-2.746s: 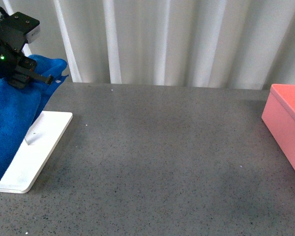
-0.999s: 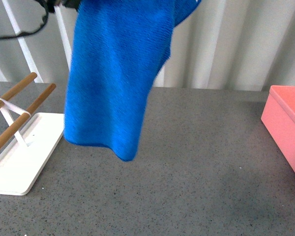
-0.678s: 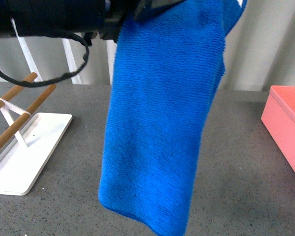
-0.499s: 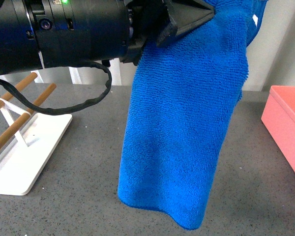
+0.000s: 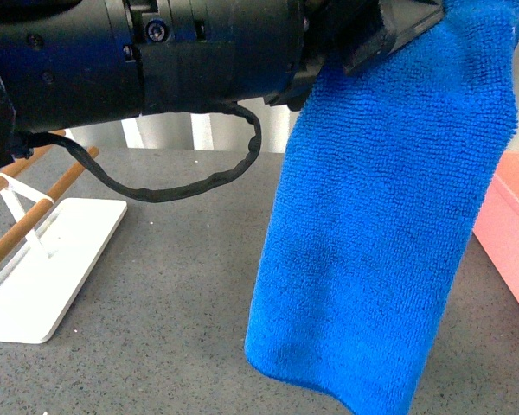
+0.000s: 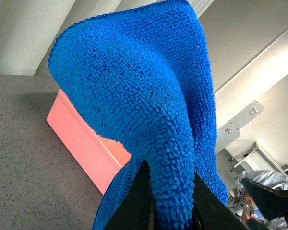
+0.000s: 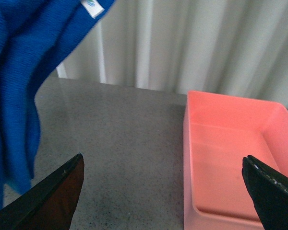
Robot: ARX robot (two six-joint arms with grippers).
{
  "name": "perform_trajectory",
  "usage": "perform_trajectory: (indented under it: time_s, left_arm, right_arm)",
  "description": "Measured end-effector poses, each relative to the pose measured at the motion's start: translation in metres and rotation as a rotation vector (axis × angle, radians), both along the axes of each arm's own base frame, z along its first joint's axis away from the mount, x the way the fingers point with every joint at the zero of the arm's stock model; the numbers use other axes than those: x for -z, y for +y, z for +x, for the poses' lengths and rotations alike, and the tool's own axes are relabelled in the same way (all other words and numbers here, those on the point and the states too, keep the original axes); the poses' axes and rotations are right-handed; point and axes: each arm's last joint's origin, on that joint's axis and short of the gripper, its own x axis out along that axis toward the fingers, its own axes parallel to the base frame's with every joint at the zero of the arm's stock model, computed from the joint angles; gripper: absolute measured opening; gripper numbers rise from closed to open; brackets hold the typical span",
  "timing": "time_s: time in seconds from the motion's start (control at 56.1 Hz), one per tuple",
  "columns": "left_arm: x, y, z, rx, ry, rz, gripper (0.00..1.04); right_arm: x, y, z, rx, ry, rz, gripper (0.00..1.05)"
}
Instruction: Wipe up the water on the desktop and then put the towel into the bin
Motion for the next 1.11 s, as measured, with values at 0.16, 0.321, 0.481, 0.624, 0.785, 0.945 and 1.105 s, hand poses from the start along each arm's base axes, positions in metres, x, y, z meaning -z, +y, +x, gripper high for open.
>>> perform_trajectory:
  time_s: [0.16,0.321,0.481,0.624,0.785,0.945,1.105]
  left_arm:
    - [-0.006,-0.004,0.002,0.009,-0.015,-0.008,0.06]
    - [-0.009,-0.005,0.003,0.013,-0.023,-0.012,0.06]
    - [-0.012,-0.007,0.003,0.015,-0.033,-0.018,0.06]
    - [-0.014,-0.008,0.005,0.019,-0.036,-0.016,0.06]
    - [-0.016,-0.011,0.005,0.025,-0.035,-0.005,0.06]
    - [-0.017,-0.016,0.003,0.035,-0.030,0.001,0.06]
    - [-0.020,-0.019,-0.001,0.048,-0.028,0.003,0.06]
  right_arm:
    - [-0.037,-0.010,0.015,-0.074,-0.136,-0.072,0.98]
    - [-0.054,-0.030,0.051,-0.224,-0.142,-0.065,0.98]
    - [-0.039,-0.037,0.081,-0.445,0.003,0.075,0.98]
    - [-0.023,-0.029,0.091,-0.619,0.060,0.164,0.98]
    - [-0.009,-0.007,0.092,-0.789,0.060,0.159,0.98]
    - [0.012,0.007,0.100,-0.860,0.135,0.148,0.98]
    - [0.026,0.014,0.113,-0.901,0.148,0.109,0.98]
